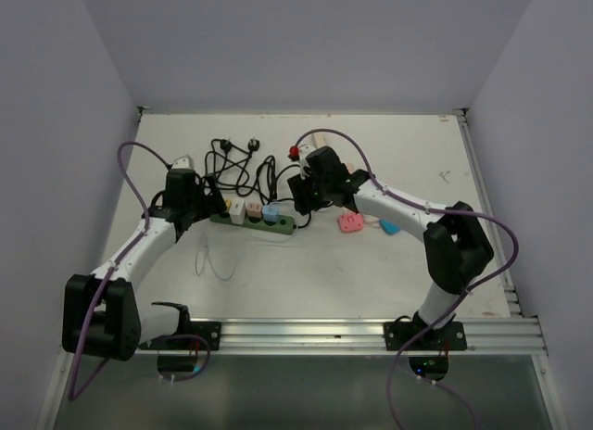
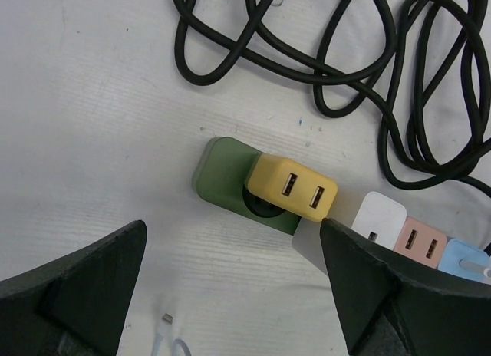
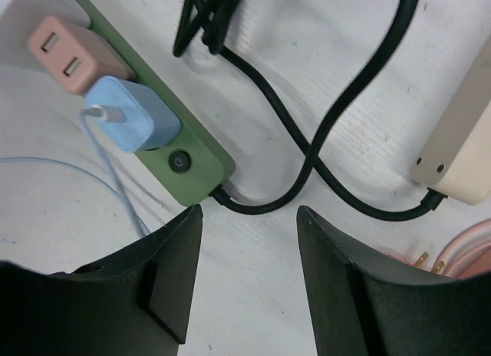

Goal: Pull the plug off the socket

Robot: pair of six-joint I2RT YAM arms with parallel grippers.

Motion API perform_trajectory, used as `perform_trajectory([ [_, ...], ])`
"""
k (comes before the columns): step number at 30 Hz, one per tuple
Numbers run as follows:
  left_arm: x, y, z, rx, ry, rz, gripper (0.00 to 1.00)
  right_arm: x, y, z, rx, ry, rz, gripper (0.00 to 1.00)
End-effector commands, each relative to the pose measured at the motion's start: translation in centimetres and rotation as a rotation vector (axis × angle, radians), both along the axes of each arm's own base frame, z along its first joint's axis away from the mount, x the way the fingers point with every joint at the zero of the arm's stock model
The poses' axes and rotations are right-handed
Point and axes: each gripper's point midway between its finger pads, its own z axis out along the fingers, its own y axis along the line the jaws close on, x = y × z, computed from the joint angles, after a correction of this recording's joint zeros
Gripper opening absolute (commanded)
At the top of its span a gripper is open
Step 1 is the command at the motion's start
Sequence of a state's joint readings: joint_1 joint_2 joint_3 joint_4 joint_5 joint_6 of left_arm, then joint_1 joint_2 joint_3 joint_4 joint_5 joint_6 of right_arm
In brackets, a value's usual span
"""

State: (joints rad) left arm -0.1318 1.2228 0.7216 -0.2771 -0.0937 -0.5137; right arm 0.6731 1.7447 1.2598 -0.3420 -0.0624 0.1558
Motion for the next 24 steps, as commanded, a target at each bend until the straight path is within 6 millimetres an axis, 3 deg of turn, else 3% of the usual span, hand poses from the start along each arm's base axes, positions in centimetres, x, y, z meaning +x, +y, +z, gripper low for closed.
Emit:
perform_trajectory([
  [1,1.8,-0.3,1.3,-0.05,-0.059,0.013,0.98,0.9,1.7,4.7,0.005,-0.153,0.06,0.57],
  [5,1.5,0.0,0.6,-0.069,-0.043,0.023,0.98,1.0,4.3,6.7,0.059,-0.206,0.124,0.64],
  [10,1.5,0.3,0.8,-0.076,-0.05,0.027,0.98,0.8,7.1,7.2,0.065,-0.228,0.217,0.76],
  [11,1.5,0.2,0.7,-0.079,-0.048,0.026,0.98,0.7,7.3,5.9,0.042,-0.197,0.224,0.77],
  [17,1.6,0.4,0.9,-0.082,-0.053,0.025,0.98,0.6,8.9,5.3,0.036,-0.197,0.286,0.81],
  [24,1.6,0.3,0.9,-0.087,-0.054,0.02,0.98,0.0,10.1,1.6,-0.034,-0.154,0.343,0.82],
])
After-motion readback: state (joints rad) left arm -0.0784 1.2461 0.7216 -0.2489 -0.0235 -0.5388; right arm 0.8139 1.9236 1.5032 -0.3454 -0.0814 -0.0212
